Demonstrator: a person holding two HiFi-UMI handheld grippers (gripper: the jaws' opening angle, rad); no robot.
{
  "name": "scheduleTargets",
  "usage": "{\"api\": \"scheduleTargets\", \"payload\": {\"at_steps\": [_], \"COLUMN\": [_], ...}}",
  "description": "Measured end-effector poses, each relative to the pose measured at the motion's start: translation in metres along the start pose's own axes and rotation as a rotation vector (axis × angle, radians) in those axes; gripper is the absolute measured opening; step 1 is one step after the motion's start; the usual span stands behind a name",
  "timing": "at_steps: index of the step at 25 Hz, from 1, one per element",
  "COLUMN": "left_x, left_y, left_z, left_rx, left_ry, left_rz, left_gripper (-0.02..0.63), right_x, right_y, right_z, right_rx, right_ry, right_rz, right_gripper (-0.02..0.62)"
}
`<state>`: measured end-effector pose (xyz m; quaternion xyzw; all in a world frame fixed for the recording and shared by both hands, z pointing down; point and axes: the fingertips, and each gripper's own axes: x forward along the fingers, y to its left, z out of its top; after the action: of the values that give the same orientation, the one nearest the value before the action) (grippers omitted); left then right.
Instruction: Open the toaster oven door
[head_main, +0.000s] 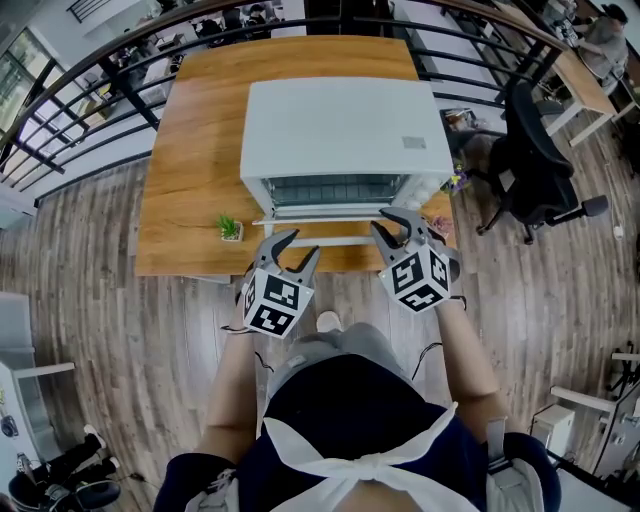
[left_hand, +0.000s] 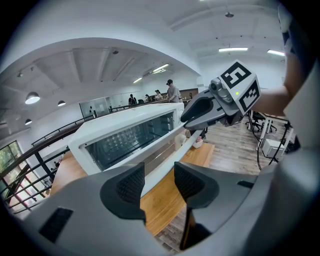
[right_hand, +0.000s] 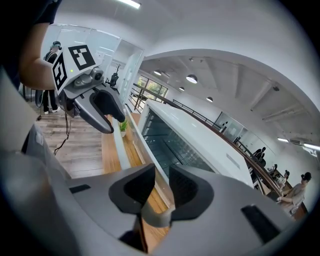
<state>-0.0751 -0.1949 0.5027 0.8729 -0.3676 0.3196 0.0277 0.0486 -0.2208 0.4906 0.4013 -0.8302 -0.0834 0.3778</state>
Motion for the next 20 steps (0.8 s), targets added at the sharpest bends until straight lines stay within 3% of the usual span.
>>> {"api": "scheduleTargets", "payload": {"at_steps": [20], "left_x": [-0.002], "left_y": [-0.014], "left_z": [-0.022], "left_rx": [-0.021], "left_ry": [0.071], "left_rz": [0.012], "left_gripper": [0.192], "right_x": [-0.006], "right_y": [0.023], "right_z": [-0.010], "right_rx": [0.007], "right_ry": [0.009], "right_rz": [0.041], "right_gripper": [0.087]}}
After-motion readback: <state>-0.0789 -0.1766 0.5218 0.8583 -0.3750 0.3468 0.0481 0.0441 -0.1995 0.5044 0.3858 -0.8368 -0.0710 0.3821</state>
